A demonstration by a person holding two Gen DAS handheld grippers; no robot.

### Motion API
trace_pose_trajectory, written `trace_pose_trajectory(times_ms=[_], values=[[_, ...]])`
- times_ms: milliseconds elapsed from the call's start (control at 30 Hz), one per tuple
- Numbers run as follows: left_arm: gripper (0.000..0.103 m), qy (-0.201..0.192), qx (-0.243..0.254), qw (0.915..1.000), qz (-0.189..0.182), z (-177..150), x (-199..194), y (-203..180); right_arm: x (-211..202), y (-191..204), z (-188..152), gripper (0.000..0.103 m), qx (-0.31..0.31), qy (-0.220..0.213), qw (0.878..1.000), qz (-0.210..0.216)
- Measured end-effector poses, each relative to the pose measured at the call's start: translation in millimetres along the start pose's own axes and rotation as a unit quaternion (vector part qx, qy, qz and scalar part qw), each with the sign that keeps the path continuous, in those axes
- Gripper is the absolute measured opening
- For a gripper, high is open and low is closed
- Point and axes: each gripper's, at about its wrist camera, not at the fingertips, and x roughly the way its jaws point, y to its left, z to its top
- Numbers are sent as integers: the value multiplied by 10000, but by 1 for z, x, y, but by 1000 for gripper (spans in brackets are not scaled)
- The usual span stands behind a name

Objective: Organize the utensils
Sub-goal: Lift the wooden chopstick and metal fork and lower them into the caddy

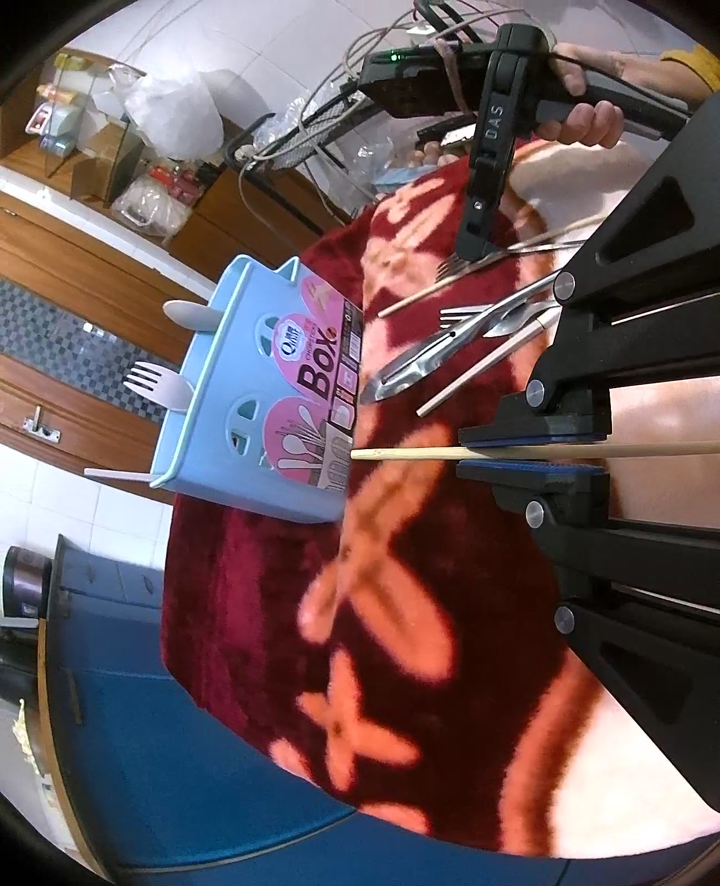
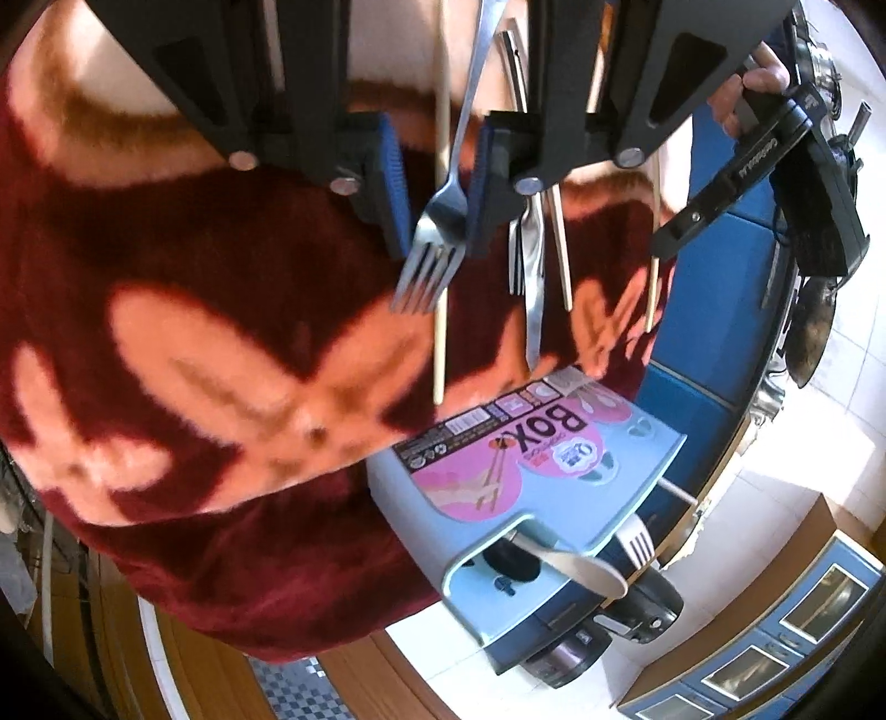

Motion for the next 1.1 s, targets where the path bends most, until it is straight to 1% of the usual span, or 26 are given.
trace_pose_trajectory(times_ms=[67, 167, 300, 433, 533, 667, 700, 800, 933, 1100], values=[[4, -44, -2, 10000, -35, 0, -3, 1, -3, 1, 1, 12, -55, -83, 9999, -16], [4, -129, 24, 9999, -93, 1, -7, 1, -7, 6, 0, 8, -207, -139, 9997, 86], [4, -274, -29, 9994, -212, 3, -13, 2, -16, 22, -5, 6, -504, -333, 9979, 247], [4, -480, 6, 9984, -294, 5, -21, -2, -35, 42, -11, 4, -869, -762, 9928, 320], [4, -667, 63, 9972, -316, 9, -28, -7, -51, 55, -16, 3, -1162, -1178, 9859, 256], [4, -940, 113, 9948, -365, 19, -36, -14, -70, 68, -18, 3, -1349, -1659, 9767, 178], [4, -995, 118, 9943, -376, 22, -37, -14, -71, 69, -16, 3, -1340, -1718, 9758, 179], [4, -1286, 151, 9908, -381, 34, -42, -19, -80, 73, -12, 3, -1288, -2000, 9710, 220], [4, -1680, 146, 9852, -293, 55, -47, -23, -91, 75, -2, 3, -1214, -2417, 9625, 226], [4, -2166, 141, 9760, -194, 88, -54, -25, -100, 80, 16, 3, -1249, -2711, 9541, 225]])
